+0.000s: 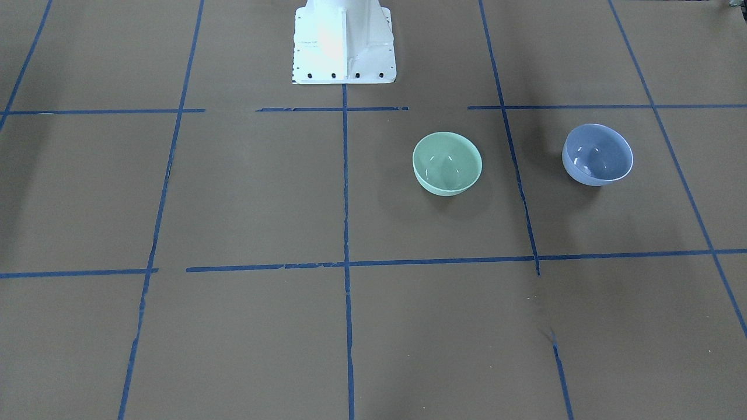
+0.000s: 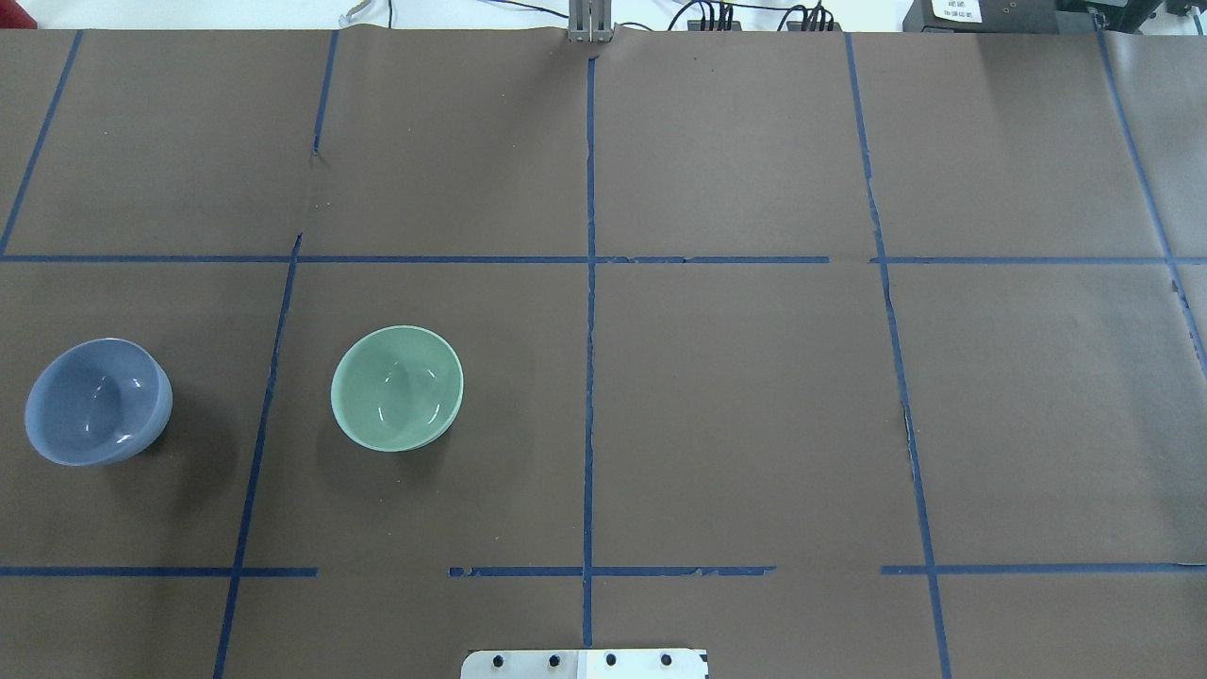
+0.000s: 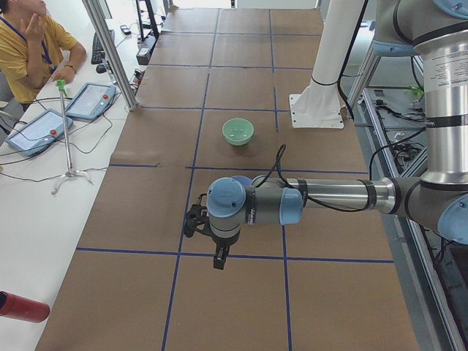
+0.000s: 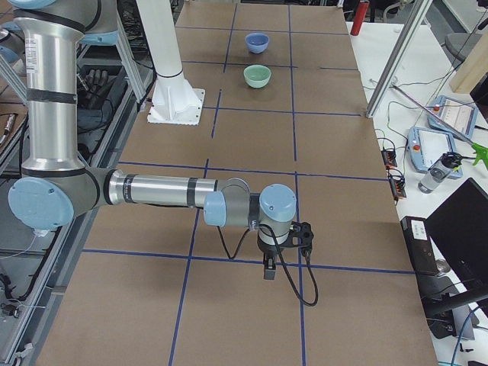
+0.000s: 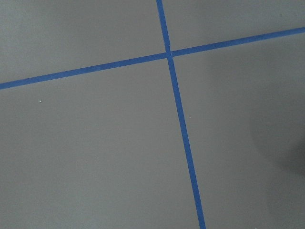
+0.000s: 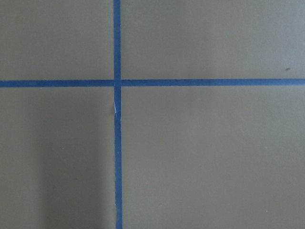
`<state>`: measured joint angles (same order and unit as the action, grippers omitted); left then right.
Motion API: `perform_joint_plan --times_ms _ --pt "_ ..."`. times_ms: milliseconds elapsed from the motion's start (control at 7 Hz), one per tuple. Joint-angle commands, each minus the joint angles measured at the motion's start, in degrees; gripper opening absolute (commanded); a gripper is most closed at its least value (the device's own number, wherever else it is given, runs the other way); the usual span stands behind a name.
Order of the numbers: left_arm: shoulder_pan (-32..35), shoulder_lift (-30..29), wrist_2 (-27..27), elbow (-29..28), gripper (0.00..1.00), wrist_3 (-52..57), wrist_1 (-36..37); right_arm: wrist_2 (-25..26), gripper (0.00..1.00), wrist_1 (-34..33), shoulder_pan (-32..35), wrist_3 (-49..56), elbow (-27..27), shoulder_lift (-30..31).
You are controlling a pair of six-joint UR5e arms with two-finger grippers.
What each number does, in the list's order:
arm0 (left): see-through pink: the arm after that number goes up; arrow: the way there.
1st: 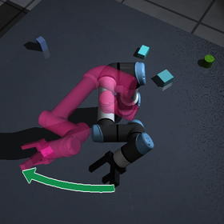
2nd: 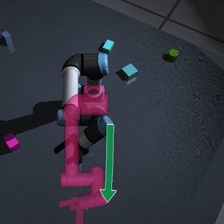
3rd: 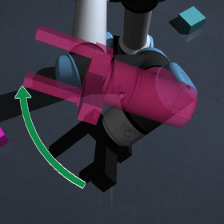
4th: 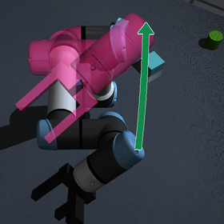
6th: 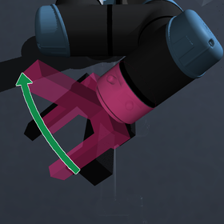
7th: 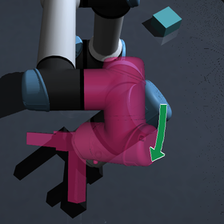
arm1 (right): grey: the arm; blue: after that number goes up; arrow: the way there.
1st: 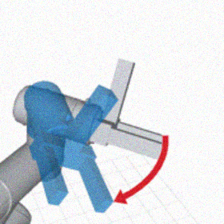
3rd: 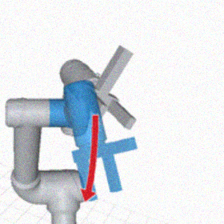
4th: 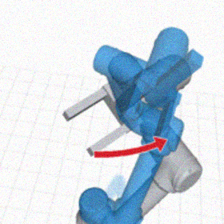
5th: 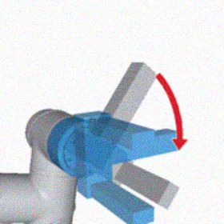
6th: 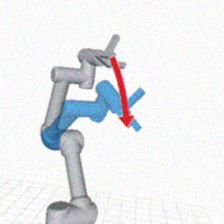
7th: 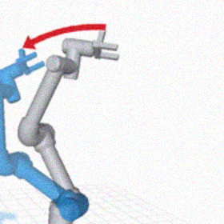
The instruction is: Stack blue bowl on green bowl
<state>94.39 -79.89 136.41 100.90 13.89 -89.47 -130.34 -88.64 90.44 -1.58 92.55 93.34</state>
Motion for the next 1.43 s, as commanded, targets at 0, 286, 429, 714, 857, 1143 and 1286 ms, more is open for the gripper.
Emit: perform_joint_plan --times_ms 0,286,429,714,857,1143,1286 --pt "0.0 0.0 0.2 0.2 1.00 0.0 0.0 0.0 1.00 0.0 0.0 0.0 0.0 0.0" --pt "-0.2 -1.2 0.2 -0.3 1.00 -0.1 -0.4 -0.1 1.00 0.1 0.0 0.0 0.0 0.0" --pt "-0.8 -2.8 0.2 -0.3 1.00 0.1 -0.2 -0.1 1.00 0.0 0.0 0.0 0.0 0.0" --pt "-8.6 -2.8 -0.2 1.1 1.00 -1.4 -3.0 0.0 1.00 0.0 0.0 0.0 0.0 0.0" --pt "-12.0 -2.6 -0.3 1.1 1.00 -12.5 -8.4 -0.1 1.00 0.0 0.0 0.0 0.0 0.0" --pt "-20.5 1.9 -2.6 0.7 1.00 -31.8 -27.2 0.0 1.00 0.1 0.0 0.0 0.0 0.0" --pt "-26.5 3.1 -5.9 0.0 1.00 -43.6 -35.4 0.0 1.00 0.1 0.0 0.0 0.0 0.0"
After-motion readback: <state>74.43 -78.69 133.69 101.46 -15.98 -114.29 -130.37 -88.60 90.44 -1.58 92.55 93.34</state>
